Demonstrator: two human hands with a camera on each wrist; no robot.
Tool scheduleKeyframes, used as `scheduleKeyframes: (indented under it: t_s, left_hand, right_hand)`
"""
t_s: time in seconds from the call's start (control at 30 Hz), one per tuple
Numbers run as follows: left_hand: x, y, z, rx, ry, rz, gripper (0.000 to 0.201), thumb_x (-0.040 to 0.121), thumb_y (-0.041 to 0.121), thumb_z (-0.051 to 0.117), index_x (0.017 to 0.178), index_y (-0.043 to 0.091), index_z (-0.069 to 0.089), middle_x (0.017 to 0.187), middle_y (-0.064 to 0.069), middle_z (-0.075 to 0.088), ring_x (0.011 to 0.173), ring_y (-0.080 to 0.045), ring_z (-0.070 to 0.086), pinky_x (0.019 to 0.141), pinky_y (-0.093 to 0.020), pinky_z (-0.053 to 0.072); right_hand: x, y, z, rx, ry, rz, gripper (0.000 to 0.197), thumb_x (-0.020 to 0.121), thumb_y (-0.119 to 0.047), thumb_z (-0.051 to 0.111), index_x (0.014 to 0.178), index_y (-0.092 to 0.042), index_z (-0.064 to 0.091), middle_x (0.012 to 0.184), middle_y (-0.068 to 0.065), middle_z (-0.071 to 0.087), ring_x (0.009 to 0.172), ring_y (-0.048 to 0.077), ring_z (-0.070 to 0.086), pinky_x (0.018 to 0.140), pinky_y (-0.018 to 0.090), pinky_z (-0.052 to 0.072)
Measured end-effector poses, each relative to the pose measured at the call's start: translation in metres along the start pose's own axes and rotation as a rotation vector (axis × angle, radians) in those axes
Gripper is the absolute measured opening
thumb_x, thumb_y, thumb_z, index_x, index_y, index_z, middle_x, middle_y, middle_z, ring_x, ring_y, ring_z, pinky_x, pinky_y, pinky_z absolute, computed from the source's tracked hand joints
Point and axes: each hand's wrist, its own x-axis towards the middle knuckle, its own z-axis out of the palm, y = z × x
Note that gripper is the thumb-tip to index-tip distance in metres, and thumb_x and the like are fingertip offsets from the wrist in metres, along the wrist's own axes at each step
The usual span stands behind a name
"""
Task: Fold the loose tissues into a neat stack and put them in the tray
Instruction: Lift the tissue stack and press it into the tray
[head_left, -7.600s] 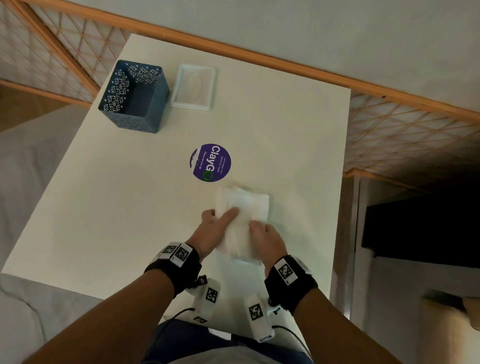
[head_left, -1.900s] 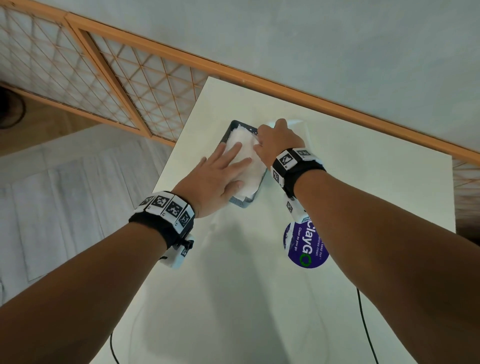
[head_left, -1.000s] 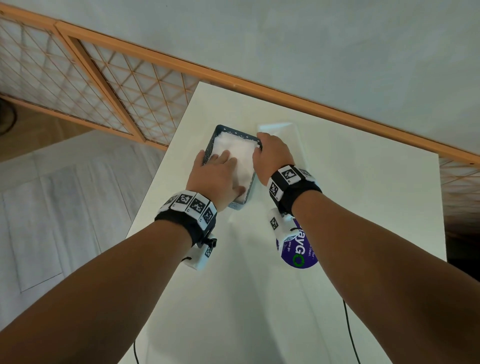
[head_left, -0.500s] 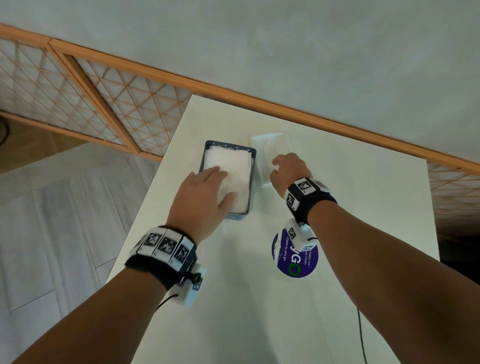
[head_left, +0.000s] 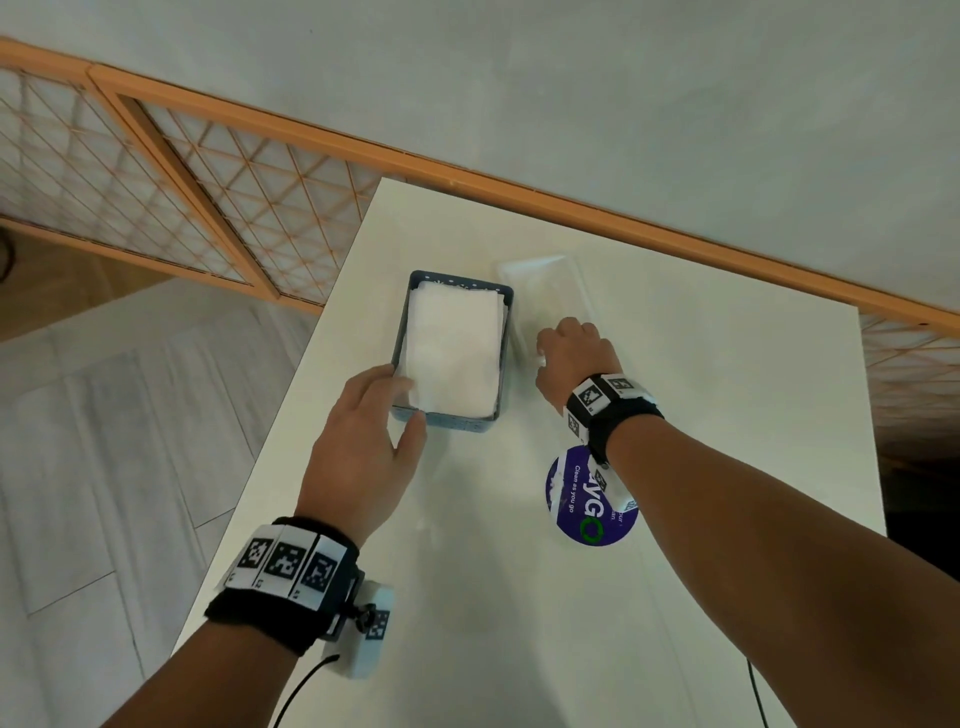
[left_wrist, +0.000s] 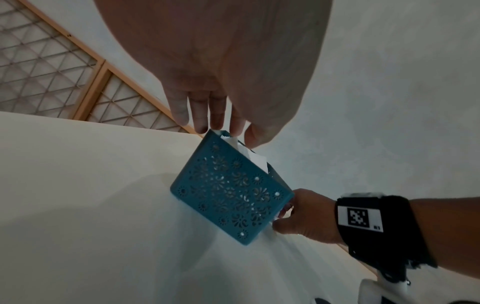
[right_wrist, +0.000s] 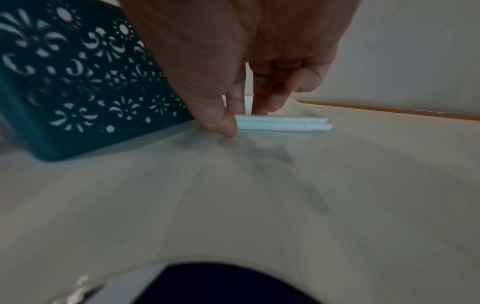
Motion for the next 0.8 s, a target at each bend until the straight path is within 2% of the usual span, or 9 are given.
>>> scheduleKeyframes:
  t_s: [0.1, 0.17, 0.27, 0.33, 0.4, 0.5, 0.67, 0.7, 0.8]
  left_hand:
    - [0.006, 0.0, -0.003, -0.006, -0.008, 0.011, 0.024, 0.1, 0.03, 0.063, 0.124, 0.026, 0.063, 0.132, 0.015, 0.055, 0.09, -0.005, 0.057, 0.084, -0.025, 0.048]
    - [0.01, 0.0, -0.006, -0.011, 0.007, 0.029, 0.013, 0.1, 0.028, 0.063, 0.112, 0.026, 0.062, 0.12, 0.015, 0.057, 0.102, -0.003, 0.057, 0.085, -0.026, 0.048]
    - [0.018, 0.004, -0.01, -0.021, 0.044, 0.024, 0.003, 0.1, 0.026, 0.063, 0.102, 0.025, 0.062, 0.109, 0.013, 0.06, 0.094, -0.005, 0.059, 0.08, -0.024, 0.048]
    - [0.025, 0.011, -0.013, -0.067, 0.061, -0.03, 0.008, 0.102, 0.03, 0.06, 0.108, 0.027, 0.065, 0.109, 0.015, 0.064, 0.092, -0.004, 0.062, 0.081, -0.026, 0.051]
    - [0.032, 0.021, -0.015, -0.164, 0.05, -0.083, 0.016, 0.103, 0.036, 0.058, 0.114, 0.029, 0.068, 0.108, 0.017, 0.068, 0.095, -0.002, 0.065, 0.085, -0.032, 0.056]
    - [0.045, 0.042, -0.017, -0.323, 0.001, -0.18, 0.02, 0.101, 0.048, 0.059, 0.104, 0.032, 0.07, 0.1, 0.016, 0.073, 0.088, 0.0, 0.068, 0.084, -0.035, 0.057]
    - [0.063, 0.07, -0.022, -0.639, -0.125, -0.348, 0.053, 0.093, 0.063, 0.068, 0.1, 0.011, 0.074, 0.091, 0.007, 0.078, 0.079, -0.01, 0.074, 0.082, -0.035, 0.057]
    - [0.065, 0.072, -0.024, -0.637, -0.101, -0.336, 0.05, 0.091, 0.06, 0.073, 0.097, 0.011, 0.074, 0.087, 0.006, 0.077, 0.078, -0.012, 0.072, 0.081, -0.035, 0.057]
    - [0.069, 0.067, -0.027, -0.532, -0.029, -0.291, 0.018, 0.089, 0.036, 0.082, 0.091, 0.02, 0.076, 0.084, 0.002, 0.077, 0.079, -0.019, 0.073, 0.076, -0.036, 0.06]
  right_hand:
    - [-0.004, 0.004, 0.001, 0.02, 0.037, -0.029, 0.025, 0.1, -0.021, 0.055, 0.124, -0.018, 0.061, 0.124, 0.005, 0.058, 0.112, 0.028, 0.054, 0.089, 0.038, 0.046]
    - [-0.009, 0.007, -0.002, 0.057, 0.07, -0.033, 0.026, 0.102, -0.026, 0.052, 0.126, -0.018, 0.062, 0.124, 0.004, 0.061, 0.11, 0.028, 0.055, 0.089, 0.039, 0.047]
    - [-0.022, 0.011, -0.011, 0.2, 0.171, 0.005, 0.026, 0.103, -0.028, 0.052, 0.123, -0.016, 0.063, 0.119, 0.007, 0.063, 0.105, 0.031, 0.057, 0.086, 0.042, 0.049]
    - [-0.033, 0.009, -0.019, 0.295, 0.256, 0.003, 0.023, 0.103, -0.028, 0.054, 0.118, -0.013, 0.065, 0.112, 0.01, 0.063, 0.1, 0.034, 0.058, 0.083, 0.043, 0.05]
    - [-0.047, 0.002, -0.028, 0.344, 0.356, -0.043, 0.02, 0.102, -0.027, 0.058, 0.115, -0.013, 0.066, 0.106, 0.01, 0.064, 0.095, 0.034, 0.059, 0.082, 0.046, 0.052]
    - [-0.072, -0.019, -0.044, 0.37, 0.494, -0.157, 0.015, 0.1, -0.024, 0.062, 0.11, -0.015, 0.067, 0.099, 0.006, 0.063, 0.086, 0.03, 0.058, 0.076, 0.044, 0.053]
    - [-0.106, -0.06, -0.06, 0.207, 0.553, -0.364, 0.015, 0.096, -0.02, 0.068, 0.111, -0.02, 0.067, 0.099, -0.001, 0.06, 0.08, 0.023, 0.054, 0.07, 0.036, 0.046]
    - [-0.109, -0.066, -0.06, 0.156, 0.553, -0.389, 0.017, 0.094, -0.019, 0.07, 0.111, -0.021, 0.066, 0.098, -0.001, 0.058, 0.08, 0.023, 0.053, 0.069, 0.036, 0.044]
    - [-0.114, -0.079, -0.058, 0.079, 0.559, -0.457, 0.024, 0.089, -0.017, 0.074, 0.111, -0.021, 0.066, 0.096, 0.0, 0.057, 0.079, 0.024, 0.053, 0.069, 0.037, 0.046]
